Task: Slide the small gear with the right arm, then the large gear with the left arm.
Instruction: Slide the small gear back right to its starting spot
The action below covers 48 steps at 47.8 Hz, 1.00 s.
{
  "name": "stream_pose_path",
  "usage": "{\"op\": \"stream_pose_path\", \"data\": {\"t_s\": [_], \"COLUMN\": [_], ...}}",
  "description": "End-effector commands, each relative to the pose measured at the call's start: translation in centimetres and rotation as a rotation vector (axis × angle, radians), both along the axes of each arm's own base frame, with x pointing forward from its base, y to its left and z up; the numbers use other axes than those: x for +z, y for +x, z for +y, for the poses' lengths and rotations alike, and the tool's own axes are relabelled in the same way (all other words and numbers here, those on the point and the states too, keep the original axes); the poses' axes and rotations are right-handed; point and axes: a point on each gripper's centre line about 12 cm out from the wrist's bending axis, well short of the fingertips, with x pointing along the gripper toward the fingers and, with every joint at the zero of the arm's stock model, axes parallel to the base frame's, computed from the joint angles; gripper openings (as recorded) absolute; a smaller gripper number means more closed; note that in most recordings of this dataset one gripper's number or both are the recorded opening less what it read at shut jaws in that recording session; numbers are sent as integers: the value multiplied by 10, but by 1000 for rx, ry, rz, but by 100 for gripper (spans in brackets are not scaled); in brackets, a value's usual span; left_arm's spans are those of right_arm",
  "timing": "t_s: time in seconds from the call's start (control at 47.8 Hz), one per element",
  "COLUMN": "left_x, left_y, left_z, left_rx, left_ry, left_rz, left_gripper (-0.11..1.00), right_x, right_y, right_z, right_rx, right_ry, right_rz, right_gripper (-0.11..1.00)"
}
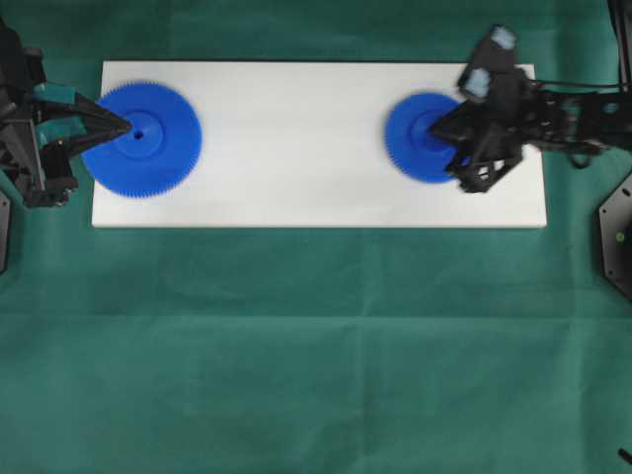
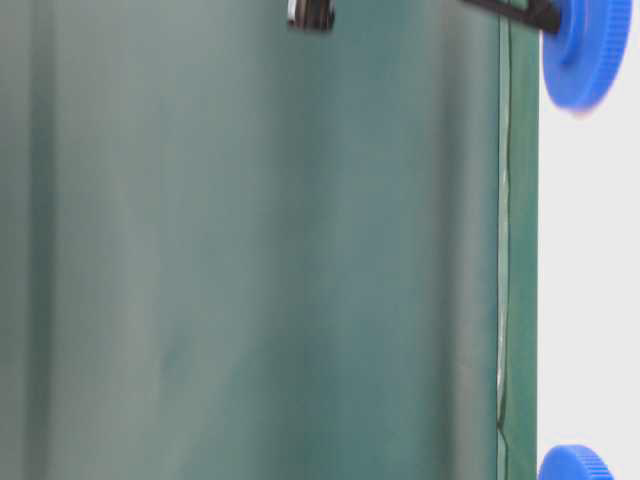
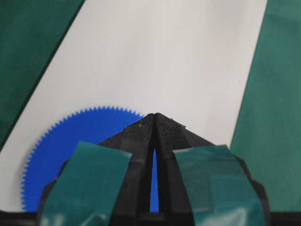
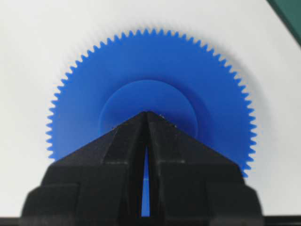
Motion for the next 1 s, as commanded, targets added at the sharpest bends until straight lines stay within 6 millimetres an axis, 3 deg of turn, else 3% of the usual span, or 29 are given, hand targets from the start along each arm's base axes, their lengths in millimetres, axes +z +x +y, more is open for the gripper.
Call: {"op": "stream_pose_path", "data": {"t_s": [0.0, 0.377, 0.984], "left_x": [2, 2, -3], "left_y": [2, 2, 1], "left_z": [0, -1, -1], "left_rx": [-1, -6, -8], "left_ry": [3, 2, 0], "left_rz": [-9, -6, 5], "left_gripper": [0, 0, 0], "right_x": [-15, -13, 1], "right_y": [-31, -64, -64], "right_z": [8, 16, 15], "right_rx": [-49, -126, -127], "right_ry": [45, 75, 46], "right_rz": [61, 87, 39], "right_gripper": [50, 50, 50]}}
